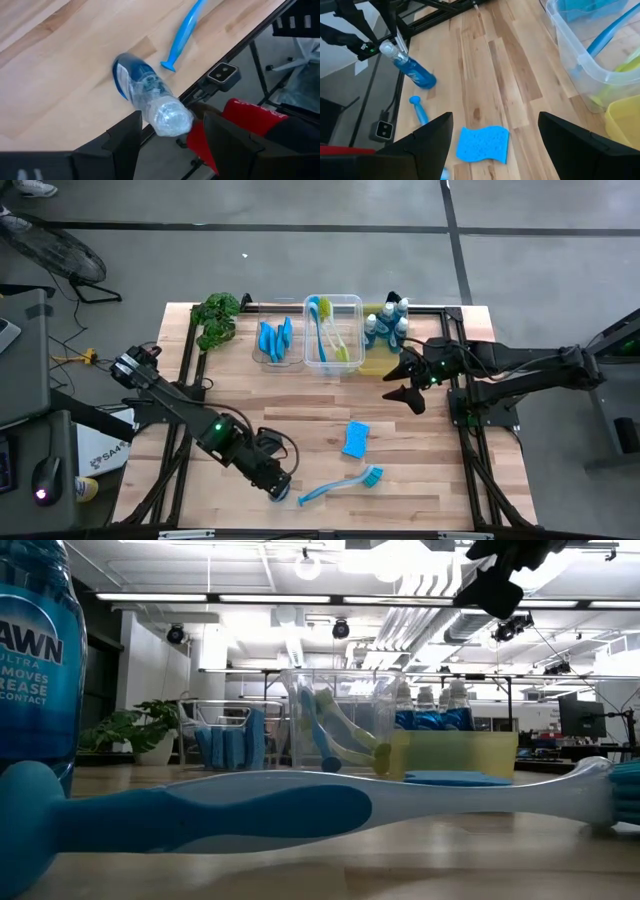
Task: Pick & Place Kitchen Sink Supplies
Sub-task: Put the dishwashing liquid into the yellow bin
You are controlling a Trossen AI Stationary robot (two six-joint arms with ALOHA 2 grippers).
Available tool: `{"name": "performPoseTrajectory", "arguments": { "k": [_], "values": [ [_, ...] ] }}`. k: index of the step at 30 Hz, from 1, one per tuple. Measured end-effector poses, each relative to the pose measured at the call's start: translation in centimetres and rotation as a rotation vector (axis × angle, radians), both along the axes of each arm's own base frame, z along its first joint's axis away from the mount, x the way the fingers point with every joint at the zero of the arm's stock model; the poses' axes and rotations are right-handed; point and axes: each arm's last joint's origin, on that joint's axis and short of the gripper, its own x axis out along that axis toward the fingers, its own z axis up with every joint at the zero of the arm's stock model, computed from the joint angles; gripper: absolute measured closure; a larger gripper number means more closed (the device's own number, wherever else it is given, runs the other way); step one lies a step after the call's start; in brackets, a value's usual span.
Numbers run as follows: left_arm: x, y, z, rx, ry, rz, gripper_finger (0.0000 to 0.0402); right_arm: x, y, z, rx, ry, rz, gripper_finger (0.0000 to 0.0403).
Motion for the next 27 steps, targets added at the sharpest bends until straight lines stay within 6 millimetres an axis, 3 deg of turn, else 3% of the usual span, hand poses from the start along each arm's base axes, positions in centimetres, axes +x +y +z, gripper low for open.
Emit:
{"name": "performPoseTrajectory", "arguments": {
  "k": [5, 14, 27],
  "values": [
    [0.0, 0.0, -0.2, 0.017, 0.009, 0.020, 0.0193, 0.0, 0.2, 0.0, 0.005, 0.001, 0.006, 0.0116],
    [1.4, -1.1, -2.2, -0.003, 0.062, 0.007, 0.0193, 0.0, 0.7, 0.0, 0.007, 0.008, 0.009, 0.0116],
    [1.8, -1.6, -3.1, -0.033, 0.103, -0.008, 0.0193, -0.1, 1.5, -0.1, 0.013, 0.021, 0.011, 0.0116]
  ]
}}
